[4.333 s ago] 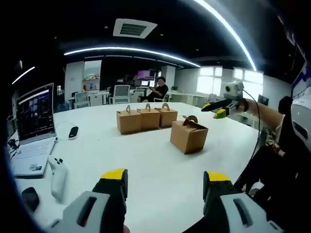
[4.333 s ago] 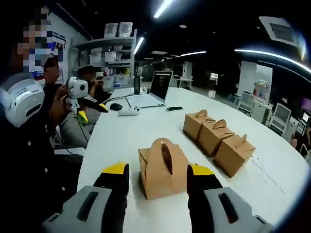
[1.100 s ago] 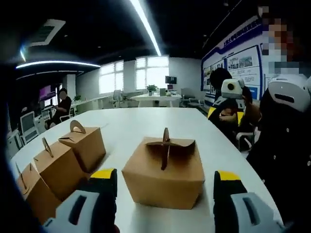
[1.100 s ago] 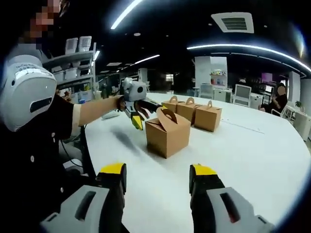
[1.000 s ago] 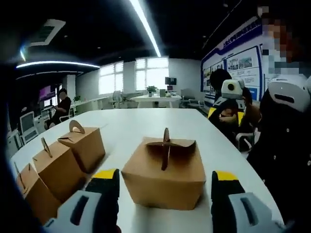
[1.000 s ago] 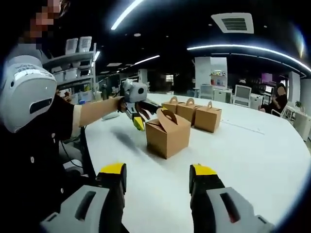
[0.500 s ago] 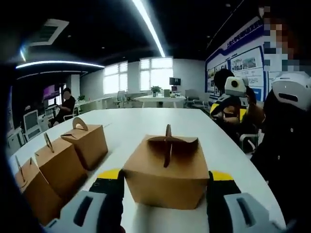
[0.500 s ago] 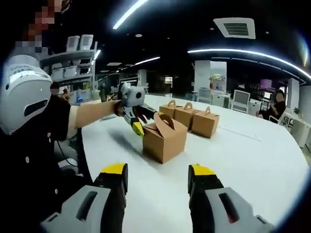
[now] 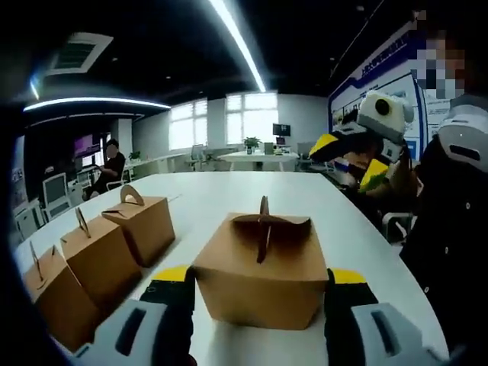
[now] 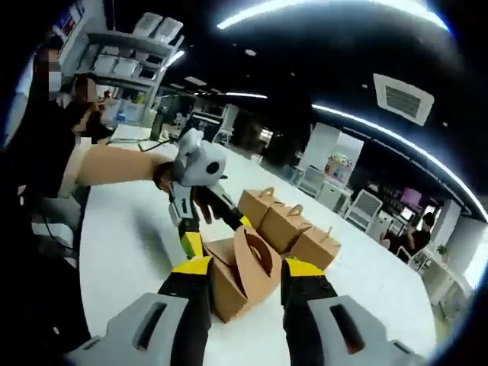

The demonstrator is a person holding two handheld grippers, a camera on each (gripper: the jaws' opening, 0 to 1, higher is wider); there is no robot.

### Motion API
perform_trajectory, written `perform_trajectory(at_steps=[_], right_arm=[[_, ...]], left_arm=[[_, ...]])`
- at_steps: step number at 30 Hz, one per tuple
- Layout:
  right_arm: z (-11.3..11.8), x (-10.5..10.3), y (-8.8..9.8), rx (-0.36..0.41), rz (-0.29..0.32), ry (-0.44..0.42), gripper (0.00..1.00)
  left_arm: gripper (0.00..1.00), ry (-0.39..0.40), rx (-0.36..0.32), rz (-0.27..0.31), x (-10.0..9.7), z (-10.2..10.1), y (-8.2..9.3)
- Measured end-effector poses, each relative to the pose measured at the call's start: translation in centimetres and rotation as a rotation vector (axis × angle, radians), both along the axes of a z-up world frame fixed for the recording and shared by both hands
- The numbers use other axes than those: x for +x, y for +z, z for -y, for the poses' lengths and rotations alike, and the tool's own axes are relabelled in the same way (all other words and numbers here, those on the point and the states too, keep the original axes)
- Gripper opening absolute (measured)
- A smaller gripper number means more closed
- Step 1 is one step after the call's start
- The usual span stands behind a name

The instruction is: Pick up one paper box from the group, open the paper box, and remove the item inside

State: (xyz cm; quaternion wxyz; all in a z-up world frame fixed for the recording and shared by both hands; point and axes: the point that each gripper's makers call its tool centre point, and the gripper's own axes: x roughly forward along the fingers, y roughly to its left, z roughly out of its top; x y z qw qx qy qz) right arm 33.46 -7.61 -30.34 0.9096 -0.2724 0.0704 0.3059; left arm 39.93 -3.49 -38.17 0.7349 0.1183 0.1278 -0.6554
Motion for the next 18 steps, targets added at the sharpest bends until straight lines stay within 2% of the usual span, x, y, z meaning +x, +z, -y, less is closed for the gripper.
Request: perform_trajectory(at_steps=[3,7,11,18], right_arm=[[-1.0,1.3,-1.1,-0.119,0.042,-0.025,0.31],[-2.4,2.3,-2.4,-0.143,0.026,-0.037,0.29],[-2.6,3.2,-3.5,-0.247,0.062,-0.07,0.25],[-3.0,3.8,-4.3,-0.314,0.106,-0.097,0.15]], left_arm=[[0.69,0.005,0.001,0.002,0.1,0.0,0.0],[0.69,0.009,0.004,0.003,0.2,-0.1,0.0],[0.69,0.012,0.009,0.009,0.2,-0.1,0.0],[0.69,0.019,-0.001,0.014,0.2,-0.1,0.0]])
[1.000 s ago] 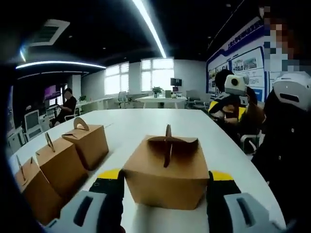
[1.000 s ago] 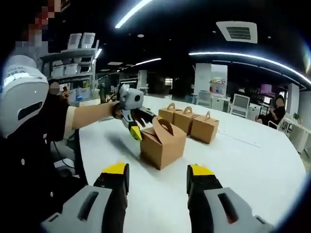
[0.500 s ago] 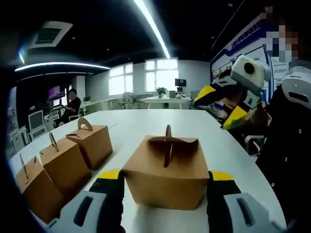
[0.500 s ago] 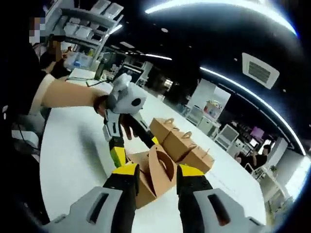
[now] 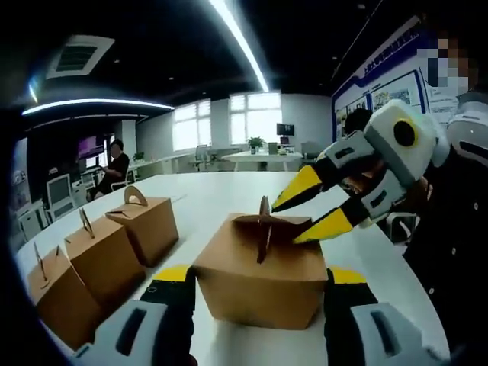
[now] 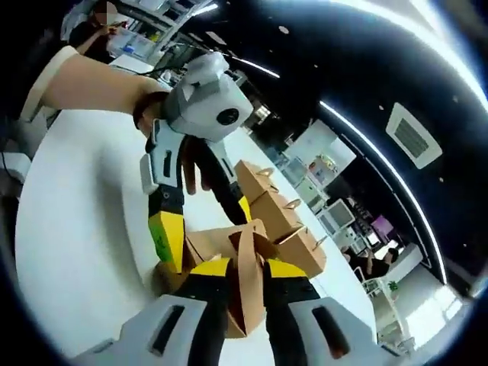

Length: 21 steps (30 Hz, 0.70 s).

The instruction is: Pick up one paper box from the group, open the paper box, and remove the item inside

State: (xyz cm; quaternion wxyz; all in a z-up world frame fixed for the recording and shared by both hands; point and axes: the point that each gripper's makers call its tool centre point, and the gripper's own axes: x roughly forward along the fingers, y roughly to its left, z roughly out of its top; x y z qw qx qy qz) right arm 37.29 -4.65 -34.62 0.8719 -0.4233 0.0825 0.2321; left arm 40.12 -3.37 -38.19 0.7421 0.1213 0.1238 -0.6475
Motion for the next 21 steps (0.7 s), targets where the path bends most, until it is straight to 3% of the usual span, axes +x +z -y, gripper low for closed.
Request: perform_trajectory(at_steps=[2,9,17,21], right_arm=[[0.1,0.0,0.1,0.0,0.003,-0.008,0.11],[1.6,0.5,1.0,0.138,-0.002,-0.054,0.06],[3.2,0.6,2.3,0.394,0.006,-0.102,0.03],[4.4,0.7,2.9,0.581,-0.002,-0.122,0.04]], left_arm=[[0.68,0.002,0.0,0.004,0.0,0.0,0.0],[0.68,0.015,0.003,0.011,0.0,0.0,0.1],[0.68,0.029,-0.001,0.012,-0.1,0.1,0.1],[0.67,0.039,-0.005,0.013,-0.3,0.0,0.2]])
